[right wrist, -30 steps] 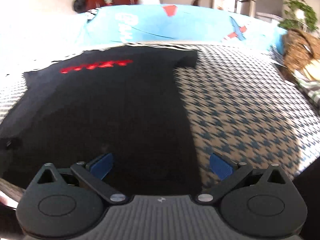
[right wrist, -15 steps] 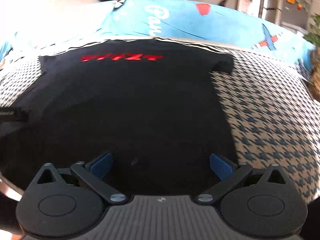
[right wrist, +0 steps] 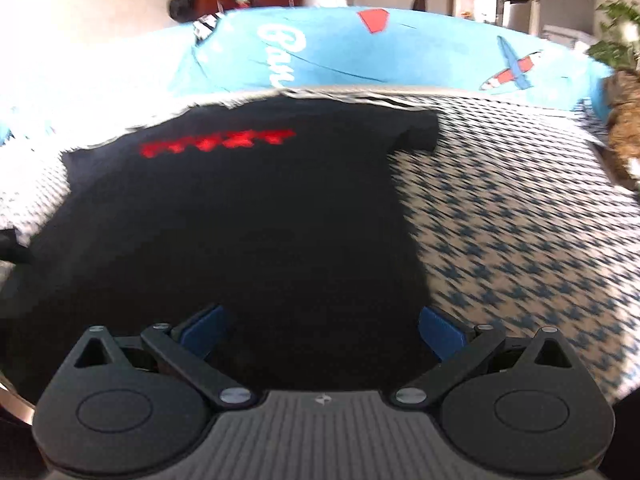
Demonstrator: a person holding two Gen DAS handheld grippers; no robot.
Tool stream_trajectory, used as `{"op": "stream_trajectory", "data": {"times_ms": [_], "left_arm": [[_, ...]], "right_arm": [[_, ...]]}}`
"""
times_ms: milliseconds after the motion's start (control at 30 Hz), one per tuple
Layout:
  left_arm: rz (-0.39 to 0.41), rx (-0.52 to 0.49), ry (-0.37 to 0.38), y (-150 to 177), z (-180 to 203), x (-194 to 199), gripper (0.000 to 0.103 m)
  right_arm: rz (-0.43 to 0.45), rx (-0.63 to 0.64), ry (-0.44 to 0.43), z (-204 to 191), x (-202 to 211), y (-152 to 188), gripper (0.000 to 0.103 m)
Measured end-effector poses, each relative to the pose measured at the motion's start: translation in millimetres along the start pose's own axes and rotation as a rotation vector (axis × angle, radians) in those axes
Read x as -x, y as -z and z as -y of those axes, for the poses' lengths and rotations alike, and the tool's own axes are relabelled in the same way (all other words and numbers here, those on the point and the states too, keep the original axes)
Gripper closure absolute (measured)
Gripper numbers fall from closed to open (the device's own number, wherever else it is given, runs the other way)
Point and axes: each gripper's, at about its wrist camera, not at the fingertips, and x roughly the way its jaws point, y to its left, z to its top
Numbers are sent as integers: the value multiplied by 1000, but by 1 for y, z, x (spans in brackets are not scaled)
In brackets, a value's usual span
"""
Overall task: Fold clothes
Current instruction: 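Move the left tool toward the shirt's sleeve while the right tool hovers above, then move the right tool down to the sleeve edge nearest it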
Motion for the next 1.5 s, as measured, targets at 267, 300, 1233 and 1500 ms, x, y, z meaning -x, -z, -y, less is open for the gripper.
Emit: {"op": "stream_trajectory", "data": {"times_ms": [267, 300, 1233, 1500], "left_arm": [[11, -141, 65, -8, 48, -13, 0], [10, -159, 53, -8, 53, -17, 0], [-7, -124, 2, -31, 53, -37, 0], [11, -176, 2, -24, 74, -42, 0]], "right_arm": [[20, 4, -139, -13, -35, -28, 0], [6, 10, -147, -15, -40, -29, 0], [-25, 64, -217, -32, -56, -35, 0], [-18, 155, -258, -63, -67, -31, 0]]}}
